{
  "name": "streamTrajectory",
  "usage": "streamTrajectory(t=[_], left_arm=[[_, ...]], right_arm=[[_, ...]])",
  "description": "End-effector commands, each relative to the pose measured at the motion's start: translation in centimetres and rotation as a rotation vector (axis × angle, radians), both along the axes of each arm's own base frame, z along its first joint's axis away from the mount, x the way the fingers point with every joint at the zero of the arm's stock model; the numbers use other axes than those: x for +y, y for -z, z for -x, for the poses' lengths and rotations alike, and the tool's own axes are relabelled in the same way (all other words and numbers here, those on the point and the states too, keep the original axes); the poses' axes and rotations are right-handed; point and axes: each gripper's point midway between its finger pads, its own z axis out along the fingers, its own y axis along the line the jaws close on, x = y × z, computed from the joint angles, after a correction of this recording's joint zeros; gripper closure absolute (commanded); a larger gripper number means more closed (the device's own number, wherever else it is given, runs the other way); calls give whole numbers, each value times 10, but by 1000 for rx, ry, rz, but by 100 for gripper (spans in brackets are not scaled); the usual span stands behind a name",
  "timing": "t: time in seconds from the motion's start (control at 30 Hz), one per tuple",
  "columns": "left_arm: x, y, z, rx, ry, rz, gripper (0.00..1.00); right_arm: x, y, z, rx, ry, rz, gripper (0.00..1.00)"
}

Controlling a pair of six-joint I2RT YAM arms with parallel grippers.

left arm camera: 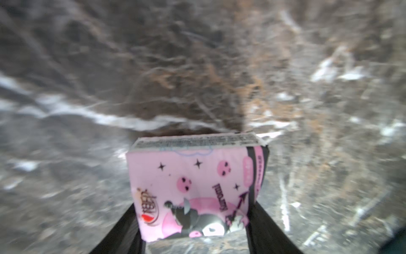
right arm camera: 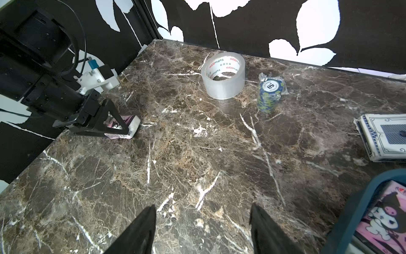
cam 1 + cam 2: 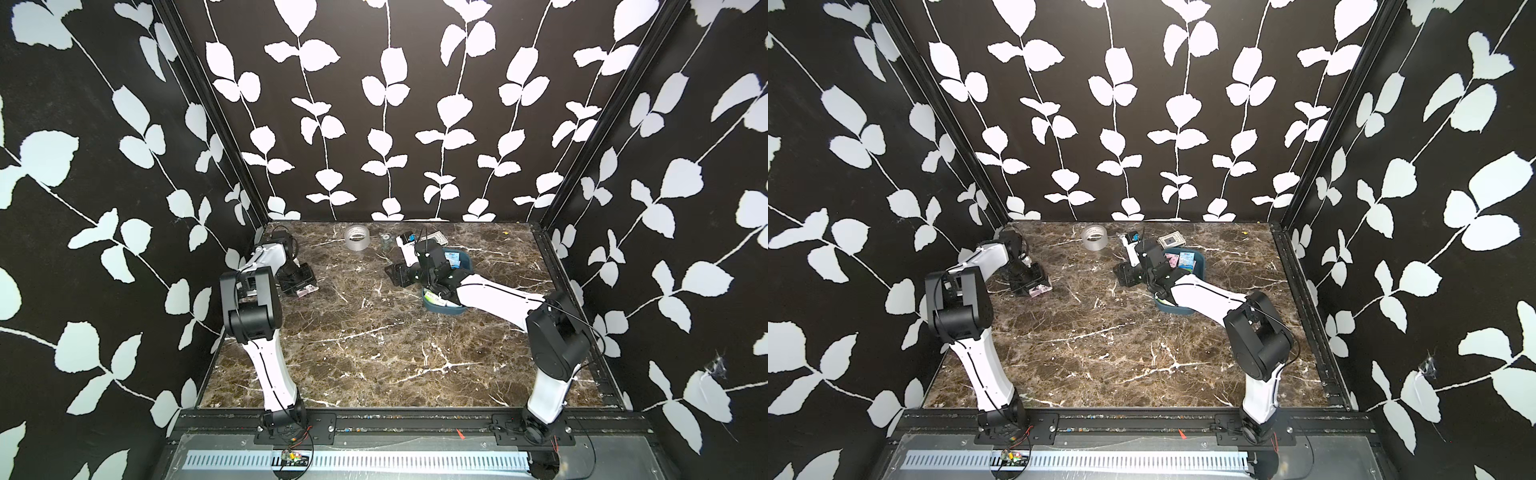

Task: Put the pocket tissues into the storage box
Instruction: Pick up the pocket tissues from the center of the board, then place the pocket tissues in the storage box.

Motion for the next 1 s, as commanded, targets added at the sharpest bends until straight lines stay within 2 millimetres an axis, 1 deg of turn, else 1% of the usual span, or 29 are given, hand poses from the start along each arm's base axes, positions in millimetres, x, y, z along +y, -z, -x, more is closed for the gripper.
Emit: streamTrajectory(t=[0.0,0.03,0.07,0.1,0.17,0.2,0.27,0.3,0.37,0.4,0.43,0.5,0.53,0.57,0.6,0.63,0.67,0.73,0.77,0.83,0.9,0.97], left_arm=[[-38,-55,-14,-191,70,190,36],[-53,-70,-19,-259,109,266,36],[-70,-90,-23,-336,151,363,35],[-82,-105,-25,-392,174,439,35],[-106,-140,-30,-505,218,615,34],[-113,-154,-31,-542,232,680,35],[-132,-186,-31,-604,293,815,35],[-140,-199,-29,-624,330,874,35],[-160,-223,-22,-668,438,957,34],[-166,-228,-19,-688,474,956,34],[-171,-230,-15,-711,507,927,34],[-176,-227,-8,-766,571,808,33],[-179,-223,-4,-796,603,730,33],[-181,-220,-1,-829,642,644,33],[-182,-216,1,-849,668,566,33],[-184,-212,2,-878,689,479,33],[-183,-208,3,-903,702,395,33],[-182,-204,4,-956,726,253,33],[-182,-203,6,-974,742,188,33],[-177,-200,8,-1009,767,27,33],[-177,-202,14,-1062,819,-109,33],[-177,-208,22,-1134,869,-233,32]], right_arm=[[-11,-19,-1,-7,25,-53,31],[-15,-20,-4,19,37,-64,31],[-20,-21,-6,56,43,-85,32],[-23,-22,-8,81,36,-115,32],[-30,-41,-14,88,9,-215,33],[-35,-47,-16,82,2,-257,33],[-46,-62,-20,91,-23,-367,31],[-52,-66,-24,115,-35,-413,31],[-61,-76,-32,207,-62,-549,31],[-66,-81,-38,246,-67,-614,31],[-72,-90,-44,284,-73,-703,31],[-84,-108,-57,315,-67,-848,29],[-86,-115,-60,336,-65,-888,28],[-86,-122,-62,349,-67,-891,27],[-84,-121,-61,366,-62,-865,27],[-79,-132,-60,350,-65,-816,27],[-72,-133,-56,338,-65,-728,27],[-60,-124,-43,341,-54,-503,26],[-57,-125,-38,333,-56,-407,26],[-54,-130,-32,351,-69,-330,26],[-55,-140,-30,359,-70,-307,26],[-52,-149,-25,367,-108,-275,26]])
